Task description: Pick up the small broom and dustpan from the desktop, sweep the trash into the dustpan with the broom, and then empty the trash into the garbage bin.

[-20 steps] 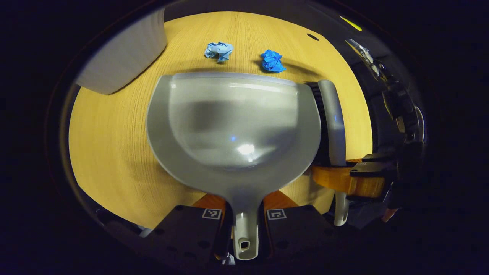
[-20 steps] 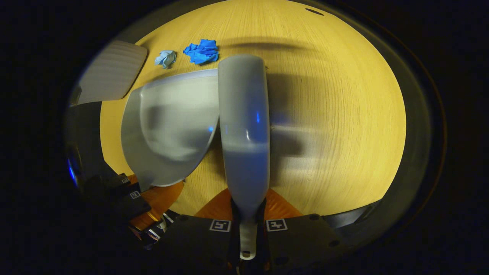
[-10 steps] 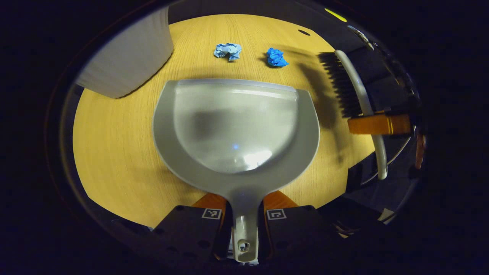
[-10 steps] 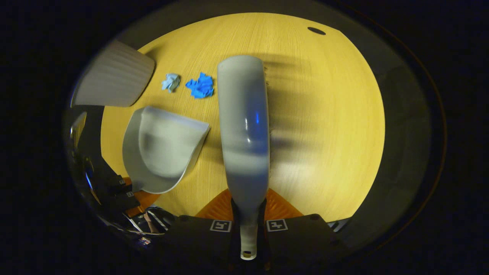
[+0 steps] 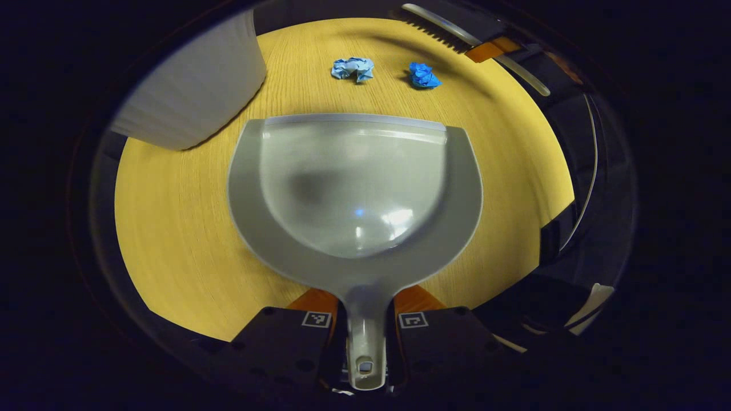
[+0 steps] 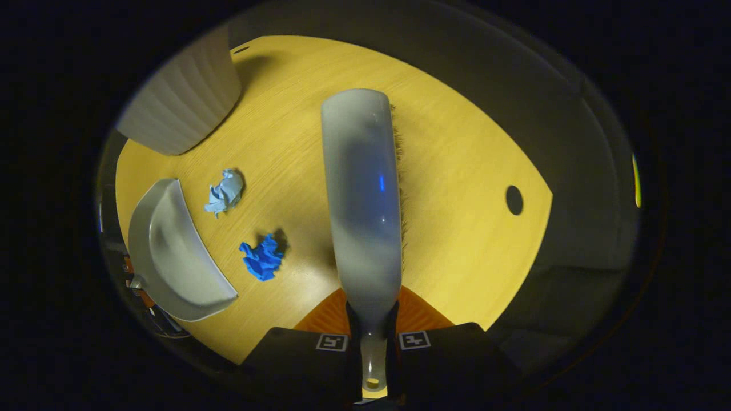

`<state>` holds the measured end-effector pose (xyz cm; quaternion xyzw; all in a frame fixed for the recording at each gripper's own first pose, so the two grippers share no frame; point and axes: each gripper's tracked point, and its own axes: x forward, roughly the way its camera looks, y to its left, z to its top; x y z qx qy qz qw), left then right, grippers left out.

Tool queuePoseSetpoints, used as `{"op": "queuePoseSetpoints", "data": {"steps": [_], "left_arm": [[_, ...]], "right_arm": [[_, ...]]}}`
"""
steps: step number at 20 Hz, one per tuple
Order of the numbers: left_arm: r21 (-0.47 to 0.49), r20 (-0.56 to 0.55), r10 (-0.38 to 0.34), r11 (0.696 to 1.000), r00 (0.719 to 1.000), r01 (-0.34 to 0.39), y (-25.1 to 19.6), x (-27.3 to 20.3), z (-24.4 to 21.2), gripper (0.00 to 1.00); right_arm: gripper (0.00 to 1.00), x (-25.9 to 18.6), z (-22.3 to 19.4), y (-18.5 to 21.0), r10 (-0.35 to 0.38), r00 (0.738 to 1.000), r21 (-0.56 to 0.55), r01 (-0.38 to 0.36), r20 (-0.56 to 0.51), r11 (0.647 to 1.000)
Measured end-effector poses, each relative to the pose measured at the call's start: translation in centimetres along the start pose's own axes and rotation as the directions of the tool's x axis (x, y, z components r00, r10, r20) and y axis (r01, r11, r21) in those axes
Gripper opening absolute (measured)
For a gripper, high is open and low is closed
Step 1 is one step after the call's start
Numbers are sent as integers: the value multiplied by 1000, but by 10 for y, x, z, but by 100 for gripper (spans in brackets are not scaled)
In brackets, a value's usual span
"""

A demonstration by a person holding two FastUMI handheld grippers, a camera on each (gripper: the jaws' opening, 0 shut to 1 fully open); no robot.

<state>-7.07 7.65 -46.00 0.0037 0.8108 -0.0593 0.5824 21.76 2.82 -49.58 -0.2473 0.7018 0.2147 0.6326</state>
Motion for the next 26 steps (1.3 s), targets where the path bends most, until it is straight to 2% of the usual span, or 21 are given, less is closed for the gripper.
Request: {"op": "queuePoseSetpoints", "data": {"steps": [1, 3, 6, 10, 13, 17, 21, 24, 26], "left_arm": [[6, -8, 11, 1000, 1000, -11, 2, 1, -2, 27], [5, -12, 11, 1000, 1000, -11, 2, 2, -2, 27], [25, -21, 9, 1000, 1000, -9, 3, 1, -1, 26], [30, -30, 18, 999, 999, -17, 3, 0, -1, 27], [36, -35, 16, 999, 999, -15, 4, 0, -2, 27], [62, -34, 13, 998, 999, -11, 5, 0, -2, 27], [86, -14, 12, 996, 1000, -11, 7, 3, -1, 26], [95, -20, 11, 995, 1000, -9, 7, 1, -2, 27], [112, -11, 15, 994, 1000, -13, 8, 3, -1, 26]], "right_arm": [[18, 9, -2, 1, -29, 999, -48, 27, -26, 998], [18, 24, -7, 11, -38, 996, -114, 29, -75, 993], [18, 31, 7, 30, 5, 997, -110, -14, -78, 994], [18, 30, 15, 51, 35, 995, -179, -52, -95, 982], [18, 22, 2, 84, 123, 982, -270, -157, -141, 950], [18, 17, -13, 114, 203, 958, -390, -269, -202, 880], [18, 10, -36, 132, 316, 901, -426, -421, -297, 801], [18, 4, -36, 141, 451, 822, -317, -556, -348, 768], [18, 0, -33, 148, 522, 781, -252, -612, -342, 750]]}}
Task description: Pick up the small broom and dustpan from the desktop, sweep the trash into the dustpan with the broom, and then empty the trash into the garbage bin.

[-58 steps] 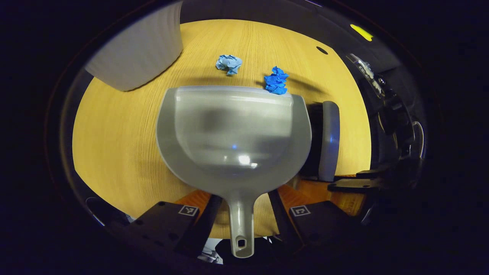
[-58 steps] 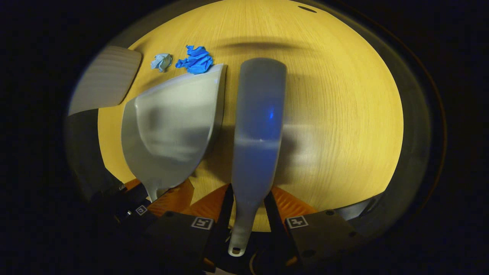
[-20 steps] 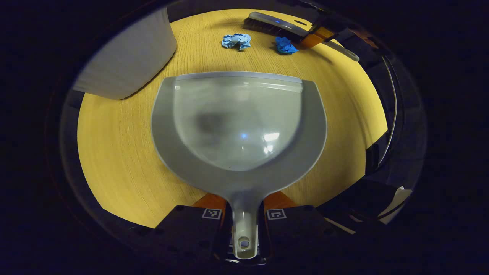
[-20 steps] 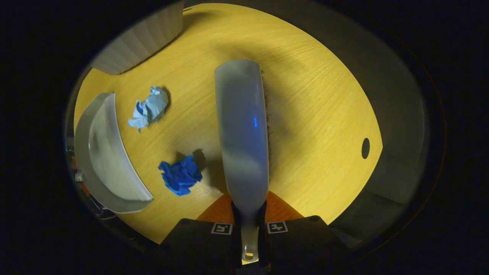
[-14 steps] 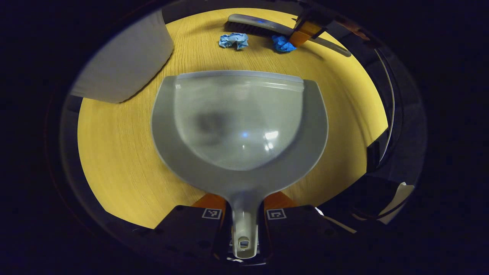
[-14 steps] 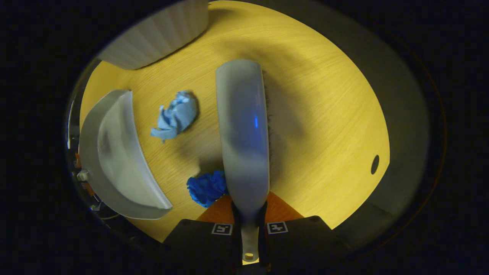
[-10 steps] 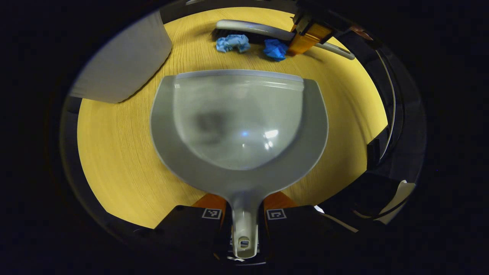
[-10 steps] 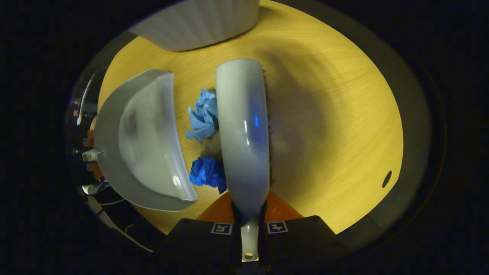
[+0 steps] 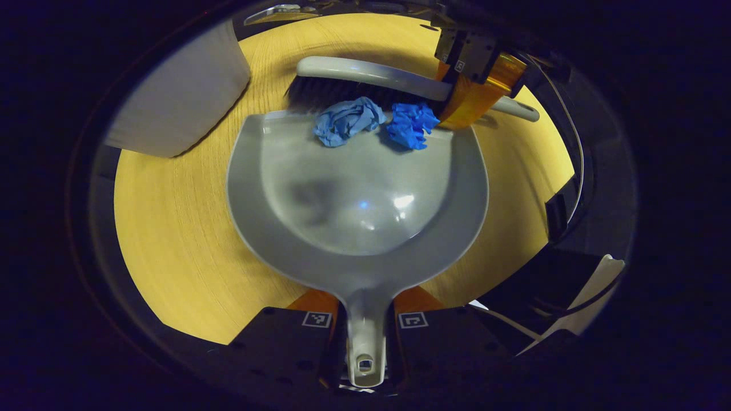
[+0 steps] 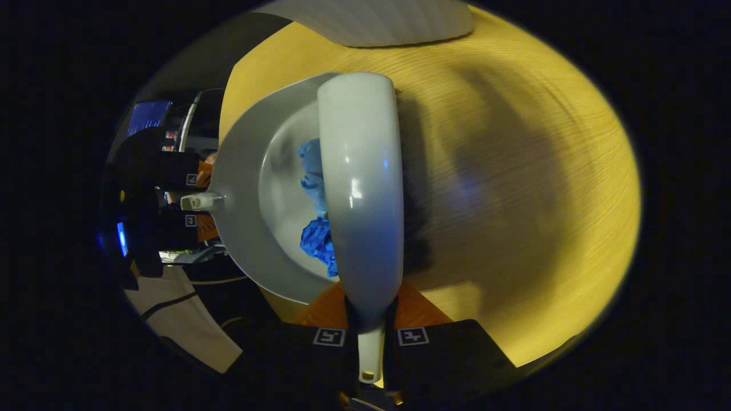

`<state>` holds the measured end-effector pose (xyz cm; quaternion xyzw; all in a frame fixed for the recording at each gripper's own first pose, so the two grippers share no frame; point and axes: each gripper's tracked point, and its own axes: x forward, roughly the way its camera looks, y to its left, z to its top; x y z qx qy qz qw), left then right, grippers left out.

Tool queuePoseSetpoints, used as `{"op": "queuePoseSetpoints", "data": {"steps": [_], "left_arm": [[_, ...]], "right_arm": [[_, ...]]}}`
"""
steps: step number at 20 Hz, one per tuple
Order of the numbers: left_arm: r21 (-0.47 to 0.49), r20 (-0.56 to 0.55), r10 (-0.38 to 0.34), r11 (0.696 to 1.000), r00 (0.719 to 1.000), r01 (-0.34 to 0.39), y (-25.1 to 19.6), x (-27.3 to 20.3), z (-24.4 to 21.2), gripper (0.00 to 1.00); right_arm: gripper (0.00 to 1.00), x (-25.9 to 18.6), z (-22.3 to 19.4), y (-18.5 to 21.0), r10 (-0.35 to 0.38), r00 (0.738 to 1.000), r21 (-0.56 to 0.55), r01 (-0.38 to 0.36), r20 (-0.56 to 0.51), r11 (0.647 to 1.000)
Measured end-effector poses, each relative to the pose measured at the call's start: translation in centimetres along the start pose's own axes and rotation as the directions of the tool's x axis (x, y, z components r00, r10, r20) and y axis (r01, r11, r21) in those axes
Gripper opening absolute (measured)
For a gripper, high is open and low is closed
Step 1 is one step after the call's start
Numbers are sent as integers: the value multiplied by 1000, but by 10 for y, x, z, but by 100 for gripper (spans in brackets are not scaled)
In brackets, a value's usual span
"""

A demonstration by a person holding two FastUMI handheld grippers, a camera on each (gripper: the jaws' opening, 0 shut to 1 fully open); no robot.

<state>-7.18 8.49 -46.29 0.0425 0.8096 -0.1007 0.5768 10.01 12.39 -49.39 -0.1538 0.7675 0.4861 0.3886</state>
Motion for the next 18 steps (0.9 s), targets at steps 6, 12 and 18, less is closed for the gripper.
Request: {"op": "queuePoseSetpoints", "data": {"steps": [6, 12, 18], "left_arm": [[1, 110, 6, 1000, 994, -6, 1, 7, 10, 27], [-51, 277, -7, 998, 961, 22, -4, -6, 24, 26], [-81, 502, 18, 996, 864, 26, 1, -34, 46, 26]], "right_arm": [[18, -15, -3, 27, 98, 981, 69, -110, 166, 992], [18, -66, -7, 41, 101, 852, 135, -196, 514, 971], [18, -97, -1, 51, 112, 511, 98, -365, 852, 926]]}}
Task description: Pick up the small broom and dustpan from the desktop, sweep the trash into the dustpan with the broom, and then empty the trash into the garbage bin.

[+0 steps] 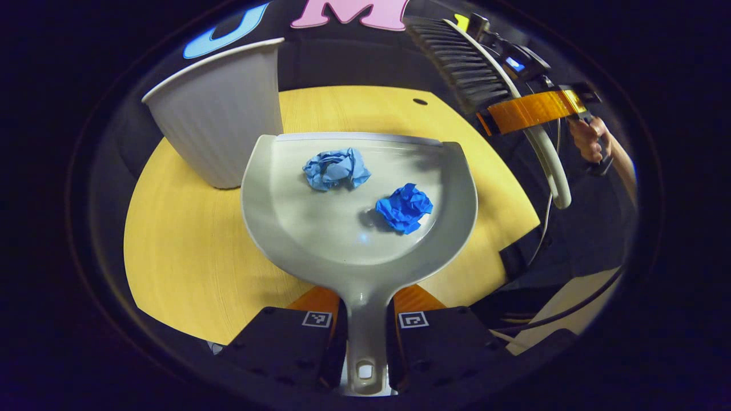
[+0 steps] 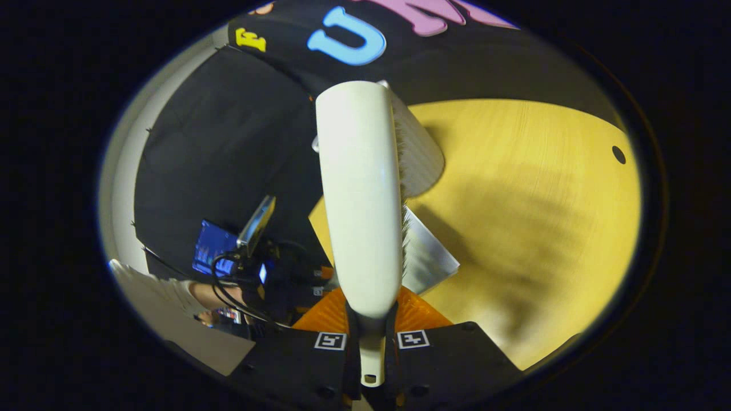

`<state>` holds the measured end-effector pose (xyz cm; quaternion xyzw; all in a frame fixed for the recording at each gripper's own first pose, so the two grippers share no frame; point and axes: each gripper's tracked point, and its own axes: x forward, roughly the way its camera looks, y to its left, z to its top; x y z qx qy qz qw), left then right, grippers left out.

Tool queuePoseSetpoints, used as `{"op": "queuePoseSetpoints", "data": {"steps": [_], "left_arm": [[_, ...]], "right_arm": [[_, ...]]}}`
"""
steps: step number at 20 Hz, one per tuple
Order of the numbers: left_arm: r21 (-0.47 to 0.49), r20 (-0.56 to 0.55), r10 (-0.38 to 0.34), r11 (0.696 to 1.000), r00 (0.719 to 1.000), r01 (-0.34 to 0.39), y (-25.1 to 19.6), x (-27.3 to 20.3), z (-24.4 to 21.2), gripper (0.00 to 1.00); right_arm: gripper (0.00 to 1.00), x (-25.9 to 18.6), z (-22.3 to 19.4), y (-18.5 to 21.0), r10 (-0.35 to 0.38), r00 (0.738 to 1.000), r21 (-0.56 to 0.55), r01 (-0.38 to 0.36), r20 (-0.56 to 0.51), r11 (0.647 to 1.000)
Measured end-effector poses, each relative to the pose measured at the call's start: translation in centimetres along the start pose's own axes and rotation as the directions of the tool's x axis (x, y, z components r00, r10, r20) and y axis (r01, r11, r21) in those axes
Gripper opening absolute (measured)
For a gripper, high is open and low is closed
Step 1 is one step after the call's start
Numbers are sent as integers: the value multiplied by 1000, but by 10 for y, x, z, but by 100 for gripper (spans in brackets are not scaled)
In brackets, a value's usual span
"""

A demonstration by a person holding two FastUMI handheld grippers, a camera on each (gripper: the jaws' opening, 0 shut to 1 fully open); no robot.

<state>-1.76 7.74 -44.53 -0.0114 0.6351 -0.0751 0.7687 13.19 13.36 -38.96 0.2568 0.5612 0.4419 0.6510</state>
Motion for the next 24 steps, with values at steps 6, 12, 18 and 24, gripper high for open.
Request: {"op": "queuePoseSetpoints", "data": {"steps": [6, 12, 18, 24], "left_arm": [[0, 210, 29, 1000, 977, -30, -1, -13, 47, 26], [101, 329, 195, 965, 924, -240, 60, -40, 107, 26], [209, 285, 509, 794, 812, -571, 193, -100, 165, 26], [482, 199, 710, 529, 675, -698, 270, -125, 184, 27]], "right_arm": [[18, 9, 21, -5, 64, 946, -60, -47, 317, 997], [18, -15, 35, -31, 47, 891, -90, -6, 452, 996], [17, -19, 32, -33, 42, 881, -76, -7, 470, 997], [17, -10, 30, -39, 14, 890, -48, 8, 455, 999]]}}
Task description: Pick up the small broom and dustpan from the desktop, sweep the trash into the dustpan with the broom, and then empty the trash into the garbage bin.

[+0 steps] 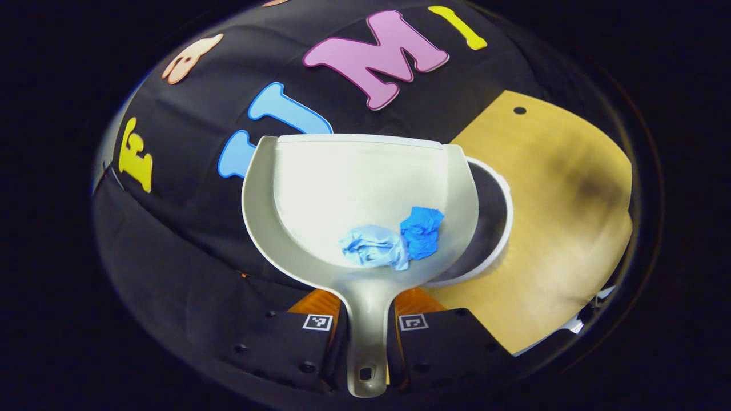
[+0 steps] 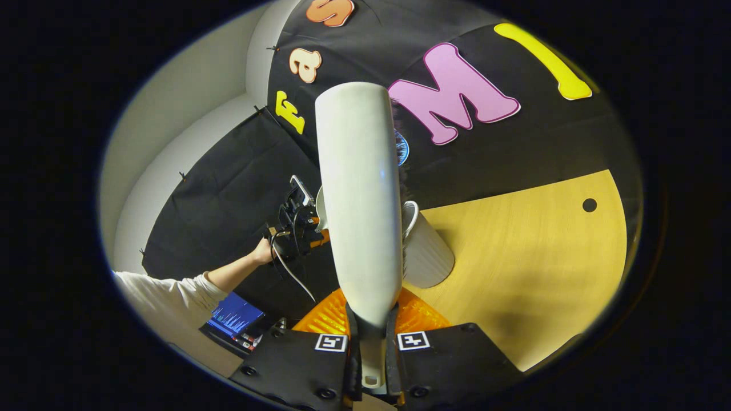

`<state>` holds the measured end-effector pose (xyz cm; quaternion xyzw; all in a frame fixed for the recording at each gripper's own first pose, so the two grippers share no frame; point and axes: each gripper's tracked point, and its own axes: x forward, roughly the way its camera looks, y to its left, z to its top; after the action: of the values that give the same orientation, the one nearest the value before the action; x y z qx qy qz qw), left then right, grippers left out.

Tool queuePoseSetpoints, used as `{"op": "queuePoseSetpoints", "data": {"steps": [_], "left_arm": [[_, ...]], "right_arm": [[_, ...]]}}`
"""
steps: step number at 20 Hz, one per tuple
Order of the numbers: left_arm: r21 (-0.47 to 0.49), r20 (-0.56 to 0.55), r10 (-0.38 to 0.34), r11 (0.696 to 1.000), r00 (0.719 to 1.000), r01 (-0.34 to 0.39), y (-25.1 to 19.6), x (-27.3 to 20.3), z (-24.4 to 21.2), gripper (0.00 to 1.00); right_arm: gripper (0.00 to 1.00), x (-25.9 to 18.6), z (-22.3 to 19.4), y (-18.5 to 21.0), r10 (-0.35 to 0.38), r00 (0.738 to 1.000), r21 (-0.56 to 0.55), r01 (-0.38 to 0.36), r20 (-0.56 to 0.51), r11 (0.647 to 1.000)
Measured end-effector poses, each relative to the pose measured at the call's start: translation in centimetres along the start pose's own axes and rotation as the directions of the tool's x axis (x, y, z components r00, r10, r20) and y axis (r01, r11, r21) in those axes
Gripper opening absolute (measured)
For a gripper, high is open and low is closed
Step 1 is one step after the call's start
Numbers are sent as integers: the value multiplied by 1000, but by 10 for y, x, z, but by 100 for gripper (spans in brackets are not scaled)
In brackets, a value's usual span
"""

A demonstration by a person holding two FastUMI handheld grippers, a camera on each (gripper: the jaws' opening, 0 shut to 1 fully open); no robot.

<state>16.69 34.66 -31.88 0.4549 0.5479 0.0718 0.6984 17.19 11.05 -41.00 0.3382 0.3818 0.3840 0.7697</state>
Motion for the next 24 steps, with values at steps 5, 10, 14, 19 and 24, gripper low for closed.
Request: {"op": "queuePoseSetpoints", "data": {"steps": [5, 10, 14, 19, 24], "left_arm": [[334, -80, 169, 933, 982, -133, 24, -1, -17, 26], [544, -79, 292, 814, 953, -204, 35, -1, -21, 26], [528, -34, 305, 814, 952, -242, 38, -1, -19, 26], [217, 16, 160, 963, 987, -159, 15, -3, -9, 25], [-223, 264, -19, 972, 964, 80, -41, -57, 47, 26]], "right_arm": [[17, 5, -6, -5, -11, 1000, 7, 11, -15, 1000], [17, 8, -22, -9, -44, 997, -21, 43, -56, 999], [17, 10, -31, -9, -56, 995, -41, 53, -82, 998], [17, 11, -27, -10, -69, 995, -37, 66, -71, 997], [18, 10, -3, -24, -187, 982, -34, 187, -9, 982]]}}
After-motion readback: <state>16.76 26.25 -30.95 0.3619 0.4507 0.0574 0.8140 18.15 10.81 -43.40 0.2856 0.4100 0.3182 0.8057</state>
